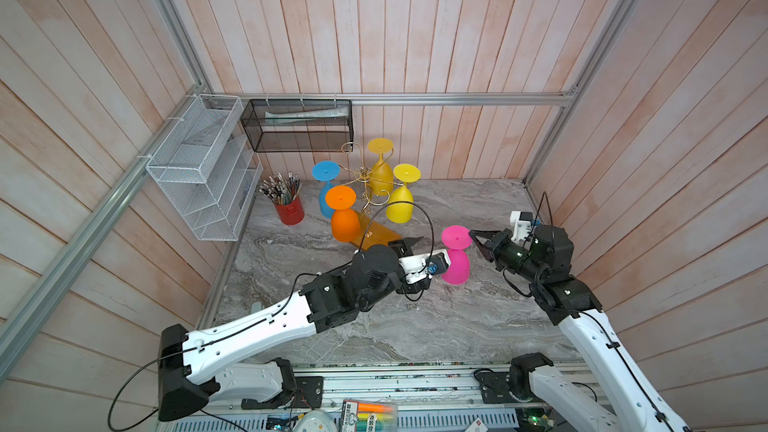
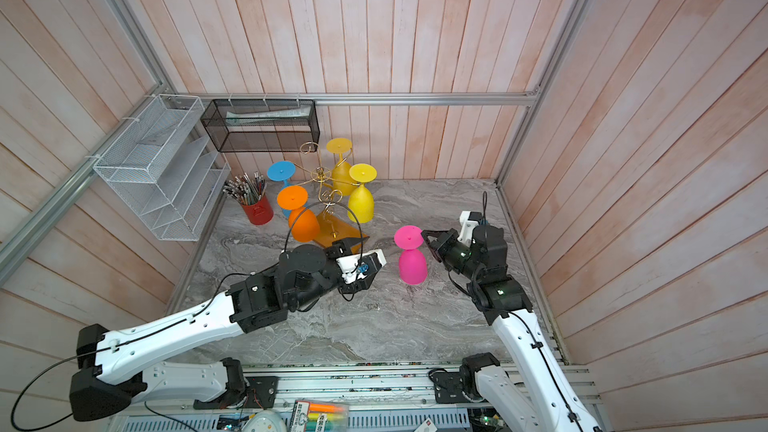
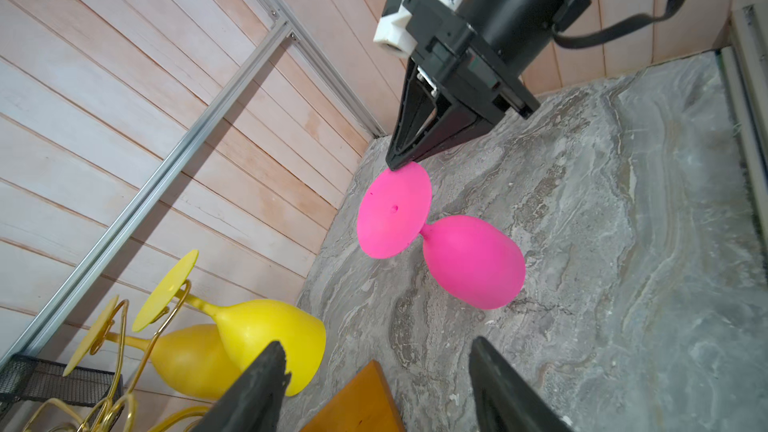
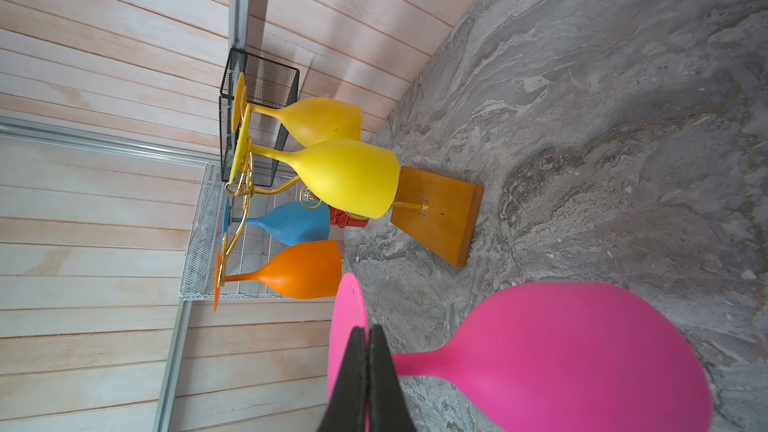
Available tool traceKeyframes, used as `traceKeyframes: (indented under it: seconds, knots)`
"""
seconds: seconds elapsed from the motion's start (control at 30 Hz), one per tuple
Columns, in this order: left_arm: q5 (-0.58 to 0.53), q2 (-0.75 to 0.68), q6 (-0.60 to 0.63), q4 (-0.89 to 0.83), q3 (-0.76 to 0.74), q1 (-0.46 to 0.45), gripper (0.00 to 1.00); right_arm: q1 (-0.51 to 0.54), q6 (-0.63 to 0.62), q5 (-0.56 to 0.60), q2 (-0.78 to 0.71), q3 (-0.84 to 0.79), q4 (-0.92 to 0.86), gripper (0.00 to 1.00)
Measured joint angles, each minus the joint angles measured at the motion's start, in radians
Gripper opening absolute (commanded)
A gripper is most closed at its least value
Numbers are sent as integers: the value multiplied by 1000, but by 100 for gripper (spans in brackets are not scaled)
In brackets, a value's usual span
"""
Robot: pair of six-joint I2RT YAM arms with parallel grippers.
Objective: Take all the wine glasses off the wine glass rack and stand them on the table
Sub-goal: 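Reach the left gripper across and grasp the pink glass's foot beside the right gripper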
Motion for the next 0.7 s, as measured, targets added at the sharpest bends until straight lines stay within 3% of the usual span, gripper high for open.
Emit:
traceKeyframes:
  seconds: [0.4, 0.7]
  knots:
    - [-33, 204, 201, 176, 82, -4, 59, -56, 35, -98, -11, -21, 13, 0]
    - [-12, 300, 266, 198, 119, -3, 55, -89, 64, -160, 11, -24, 72, 0]
